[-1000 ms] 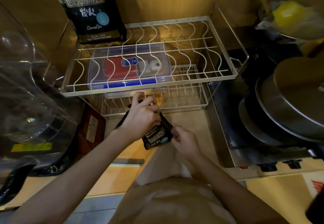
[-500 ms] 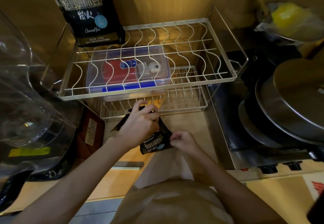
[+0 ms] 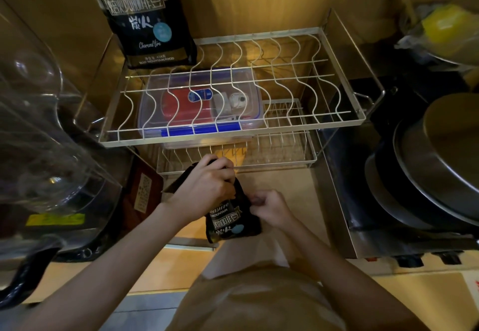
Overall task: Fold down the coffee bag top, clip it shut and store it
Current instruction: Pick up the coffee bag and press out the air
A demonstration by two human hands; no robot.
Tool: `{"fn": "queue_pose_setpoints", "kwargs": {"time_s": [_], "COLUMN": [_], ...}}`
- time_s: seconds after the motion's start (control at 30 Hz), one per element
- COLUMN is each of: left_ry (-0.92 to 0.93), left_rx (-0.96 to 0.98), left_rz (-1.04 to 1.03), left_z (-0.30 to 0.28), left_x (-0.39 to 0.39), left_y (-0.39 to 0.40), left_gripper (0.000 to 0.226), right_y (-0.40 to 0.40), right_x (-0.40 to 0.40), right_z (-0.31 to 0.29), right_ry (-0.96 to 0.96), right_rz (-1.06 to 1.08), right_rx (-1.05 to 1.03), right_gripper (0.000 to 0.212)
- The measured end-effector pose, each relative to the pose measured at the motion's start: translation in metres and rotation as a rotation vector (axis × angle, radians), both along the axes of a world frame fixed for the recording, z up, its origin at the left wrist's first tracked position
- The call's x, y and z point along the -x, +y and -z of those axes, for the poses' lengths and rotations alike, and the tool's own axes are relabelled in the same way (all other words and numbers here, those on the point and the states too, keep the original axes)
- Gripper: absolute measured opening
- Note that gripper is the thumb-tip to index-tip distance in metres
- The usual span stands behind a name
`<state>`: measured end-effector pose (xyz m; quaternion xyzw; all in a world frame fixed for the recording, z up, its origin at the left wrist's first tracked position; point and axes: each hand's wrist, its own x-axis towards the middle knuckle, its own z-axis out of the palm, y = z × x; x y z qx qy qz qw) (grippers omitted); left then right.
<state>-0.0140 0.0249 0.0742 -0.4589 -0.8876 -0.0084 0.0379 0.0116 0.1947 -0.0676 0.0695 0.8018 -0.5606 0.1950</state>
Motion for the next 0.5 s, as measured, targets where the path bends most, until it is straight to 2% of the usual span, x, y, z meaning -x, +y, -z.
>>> {"fn": "queue_pose_setpoints", "kwargs": {"time_s": [0.13, 0.3, 0.5], "left_ry": [-0.015, -0.007, -0.086], "left_rx": [0.023, 0.235, 0.490], "left_rz": [0.001, -0.002, -0.212], "left_z": [-0.001, -0.015, -0.024], "left_x": [-0.002, -0.003, 0.014], "left_y": [0.000, 0.012, 0.021], "left_gripper": [0.006, 0.009, 0.017], "right_y": [-0.004, -0.009, -0.010], "right_x": [-0.003, -0.003, -0.007], "right_z": [0.001, 0.002, -0.005], "right_ry": [0.077, 0.206, 0.302], "right_rz": [0.065, 0.071, 0.098], "right_rx": [-0.126, -0.316, -0.390], "right_gripper": [0.015, 0.007, 0.005]}}
